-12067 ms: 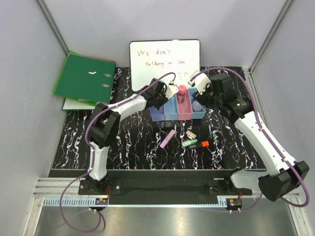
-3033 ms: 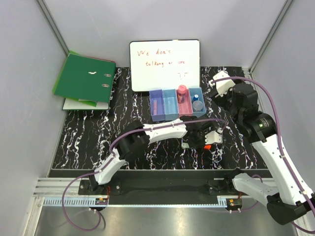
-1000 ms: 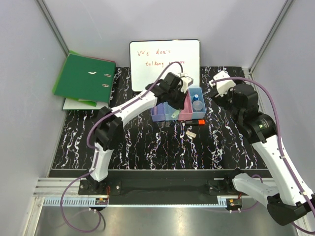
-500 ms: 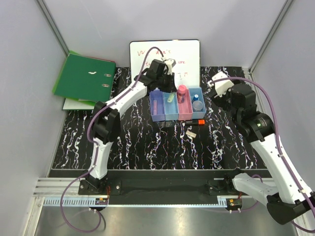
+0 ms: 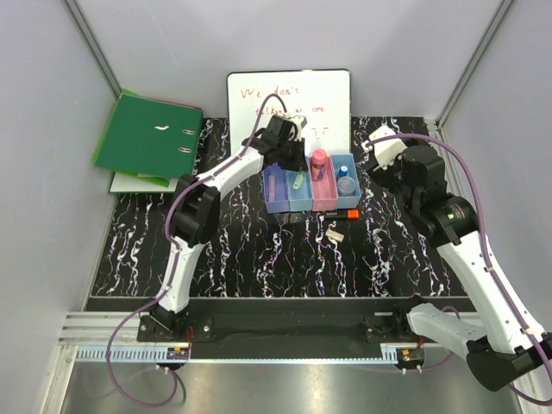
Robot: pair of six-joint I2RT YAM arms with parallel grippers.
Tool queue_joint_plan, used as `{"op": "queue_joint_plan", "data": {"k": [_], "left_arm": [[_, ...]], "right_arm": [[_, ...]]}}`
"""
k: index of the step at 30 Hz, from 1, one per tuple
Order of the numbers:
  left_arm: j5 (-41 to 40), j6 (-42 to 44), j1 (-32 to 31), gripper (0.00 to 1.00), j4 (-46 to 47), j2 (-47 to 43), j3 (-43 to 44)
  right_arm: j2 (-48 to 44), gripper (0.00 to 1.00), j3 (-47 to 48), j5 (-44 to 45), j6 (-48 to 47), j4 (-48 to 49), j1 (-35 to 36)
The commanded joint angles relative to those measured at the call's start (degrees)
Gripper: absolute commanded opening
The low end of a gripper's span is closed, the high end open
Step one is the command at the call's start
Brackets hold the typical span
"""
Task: Sort the stationery into containers
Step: Place the stationery in the storage box.
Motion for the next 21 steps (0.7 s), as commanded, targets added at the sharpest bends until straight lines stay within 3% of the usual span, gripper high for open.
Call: {"op": "queue_joint_plan", "data": {"k": [1, 11, 14, 15, 18, 21], "left_arm": [[-1.6, -0.4, 0.0, 0.00, 2.8, 1.0, 2.1], [-5.7, 1.3, 0.0, 0.01, 2.5, 1.7, 1.9], [-5.7, 1.8, 0.0, 0.11, 2.5, 2.0, 2.0], [-5.7, 2.0, 0.0, 0.21, 2.5, 2.0, 2.0], [-6.2, 2.3, 0.0, 0.38, 2.4, 2.0, 1.8], [-6.2, 2.2, 0.0, 0.40, 2.4, 1.9, 1.9]], "right_arm": [[-1.1, 0.74, 0.2, 0.0, 0.5, 2.2, -0.2], [-1.5, 0.74, 0.1, -0.4, 0.8, 2.2, -0.2], [-1.6, 0.74, -0.1, -0.3, 0.8, 2.2, -0.2], [-1.6, 0.74, -0.1, -0.3, 0.8, 2.2, -0.2], [-1.7, 0.74, -0.1, -0.3, 0.7, 2.2, -0.2], [-1.7, 0.74, -0.2, -0.3, 0.7, 2.2, -0.2]]}}
